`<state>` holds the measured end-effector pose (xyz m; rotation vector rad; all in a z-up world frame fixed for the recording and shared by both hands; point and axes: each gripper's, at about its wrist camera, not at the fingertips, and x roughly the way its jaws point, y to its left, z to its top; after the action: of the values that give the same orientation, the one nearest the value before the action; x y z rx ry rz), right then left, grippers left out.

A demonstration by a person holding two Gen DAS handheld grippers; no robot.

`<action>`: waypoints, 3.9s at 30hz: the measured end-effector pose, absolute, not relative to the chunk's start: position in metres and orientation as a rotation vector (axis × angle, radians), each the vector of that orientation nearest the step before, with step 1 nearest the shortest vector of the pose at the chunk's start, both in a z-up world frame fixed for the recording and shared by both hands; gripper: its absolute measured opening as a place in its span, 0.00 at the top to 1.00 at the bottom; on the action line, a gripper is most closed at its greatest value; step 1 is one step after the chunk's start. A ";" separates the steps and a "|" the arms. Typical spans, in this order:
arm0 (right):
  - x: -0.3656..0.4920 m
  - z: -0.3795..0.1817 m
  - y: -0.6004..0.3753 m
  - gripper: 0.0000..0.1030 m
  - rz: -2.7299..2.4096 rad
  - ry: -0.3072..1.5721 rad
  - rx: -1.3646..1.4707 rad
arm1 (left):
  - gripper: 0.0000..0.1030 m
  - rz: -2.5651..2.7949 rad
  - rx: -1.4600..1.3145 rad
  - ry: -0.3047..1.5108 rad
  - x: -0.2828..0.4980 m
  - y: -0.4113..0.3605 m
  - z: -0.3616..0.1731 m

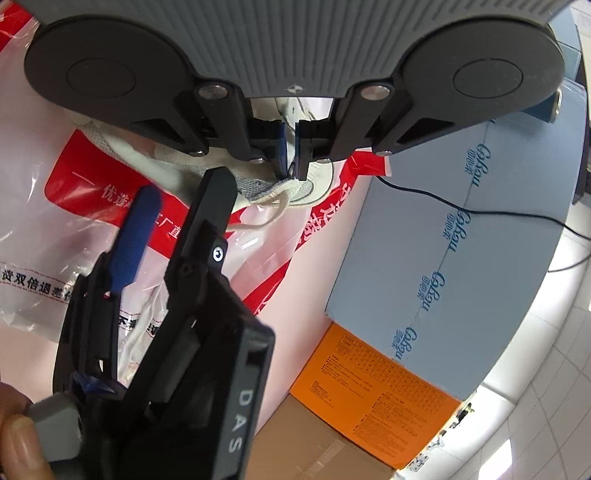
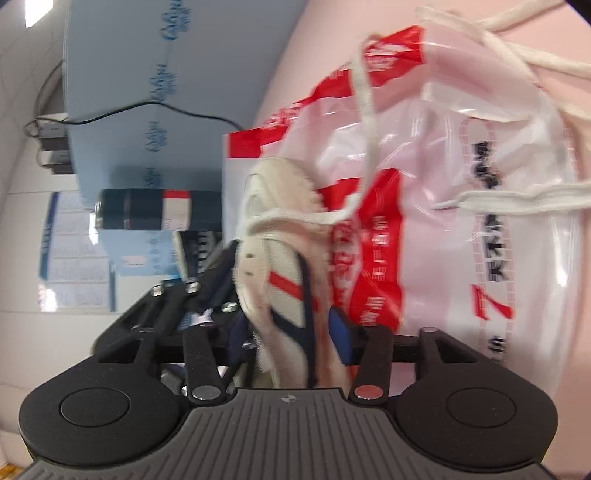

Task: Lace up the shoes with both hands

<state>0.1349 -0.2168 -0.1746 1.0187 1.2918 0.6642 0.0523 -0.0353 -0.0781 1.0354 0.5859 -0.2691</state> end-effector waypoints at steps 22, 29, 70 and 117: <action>0.131 -0.169 -0.211 0.44 0.655 1.256 0.882 | 0.66 -0.254 0.876 0.608 0.042 -0.018 -0.061; 0.131 -0.162 -0.208 0.44 0.661 1.237 0.831 | 0.72 -0.231 1.062 0.614 0.055 -0.038 -0.082; 0.132 -0.157 -0.200 0.36 0.640 1.220 0.680 | 0.76 -0.340 1.194 0.611 0.047 -0.042 -0.082; 0.132 -0.121 -0.150 0.89 0.793 1.073 0.181 | 1.00 -0.411 0.905 0.680 0.037 0.001 -0.027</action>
<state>0.1319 -0.1504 -0.1207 0.1808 1.0733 0.7935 0.0368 0.0007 -0.0269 0.9052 0.6798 -0.4112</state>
